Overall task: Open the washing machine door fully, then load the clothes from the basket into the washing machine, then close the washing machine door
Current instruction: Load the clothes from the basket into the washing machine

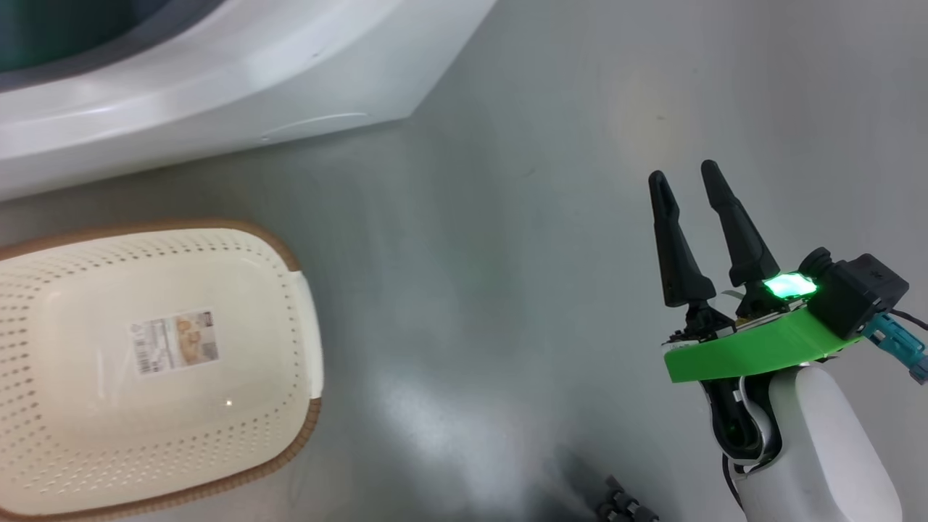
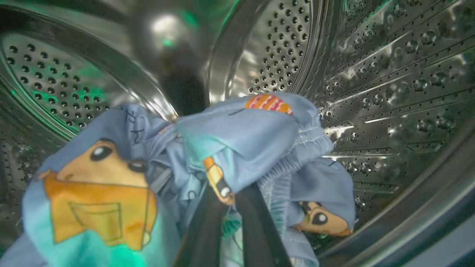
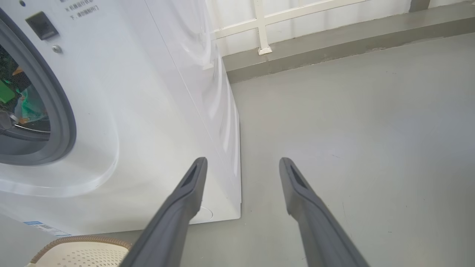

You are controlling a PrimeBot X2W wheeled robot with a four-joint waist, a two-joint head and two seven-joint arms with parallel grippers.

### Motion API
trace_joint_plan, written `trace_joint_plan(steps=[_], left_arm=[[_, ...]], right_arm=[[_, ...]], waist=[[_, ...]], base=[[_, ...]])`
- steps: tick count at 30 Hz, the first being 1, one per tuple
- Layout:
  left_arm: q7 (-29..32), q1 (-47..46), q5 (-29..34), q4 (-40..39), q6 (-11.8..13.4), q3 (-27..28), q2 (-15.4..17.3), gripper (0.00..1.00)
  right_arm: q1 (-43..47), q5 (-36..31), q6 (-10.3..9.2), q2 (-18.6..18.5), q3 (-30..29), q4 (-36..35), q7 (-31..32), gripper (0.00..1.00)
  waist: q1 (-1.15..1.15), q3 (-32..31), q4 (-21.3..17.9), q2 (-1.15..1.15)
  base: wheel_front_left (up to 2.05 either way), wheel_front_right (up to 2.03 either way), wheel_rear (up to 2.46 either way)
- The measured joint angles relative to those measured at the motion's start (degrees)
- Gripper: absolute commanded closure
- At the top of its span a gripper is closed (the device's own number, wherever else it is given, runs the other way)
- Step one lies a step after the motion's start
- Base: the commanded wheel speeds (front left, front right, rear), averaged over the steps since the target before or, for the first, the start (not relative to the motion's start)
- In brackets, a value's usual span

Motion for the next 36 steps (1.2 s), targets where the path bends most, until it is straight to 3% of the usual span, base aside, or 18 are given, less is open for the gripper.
trace_joint_plan(steps=[2, 3, 4, 5, 12, 21, 36], left_arm=[[-1.38, -1.66, 0.51, 1.29, 0.51, -0.14, 0.25, 1.0], [-1.74, -2.23, 0.65, 2.27, 0.51, -0.15, 0.26, 0.91], [-1.77, -2.75, 0.64, 3.56, 0.51, -0.19, 0.21, 0.51], [-1.33, -3.05, 0.6, 5.13, 0.51, -0.18, 0.07, 0.0], [-0.12, -3.42, -0.1, 12.22, 0.52, -0.47, -1.72, 0.0], [-2.31, -2.24, -2.49, 14.15, -0.1, -0.62, -3.57, 0.0], [-3.19, 10.82, -4.92, 1.94, -0.54, 0.71, -4.44, 0.0]], right_arm=[[0.03, 0.0, 0.0, 0.13, 0.0, 0.01, 0.0, 0.0], [0.03, 0.0, 0.0, 0.15, 0.0, -0.01, 0.0, 0.0], [0.03, 0.0, 0.0, 0.18, -0.02, 0.0, 0.0, 0.0], [0.03, 0.0, 0.0, 0.19, -0.09, 0.0, 0.0, 0.0], [0.03, -0.02, 0.0, 0.3, -0.18, 0.38, 0.0, 0.0], [0.03, -0.09, 0.0, -0.34, -0.29, 0.65, 0.0, 0.0], [0.23, -0.09, 0.0, -1.76, -0.67, 1.32, 0.0, 0.0]], waist=[[0.0, 0.58, -0.81, 0.0], [0.0, 0.81, -1.16, 0.0], [0.0, 1.01, -1.45, 0.0], [0.0, 1.19, -1.66, 0.0], [0.0, 0.72, -0.9, 0.0], [0.0, -1.75, 1.63, 0.0], [0.0, -7.0, 4.78, 0.0]], base=[[0.0, 0.0, 0.0], [0.0, 0.0, 0.0], [0.0, 0.0, 0.0], [0.0, 0.0, 0.0], [0.0, 0.0, 0.0], [0.0, 0.0, 0.0], [0.0, 0.0, 0.0]])
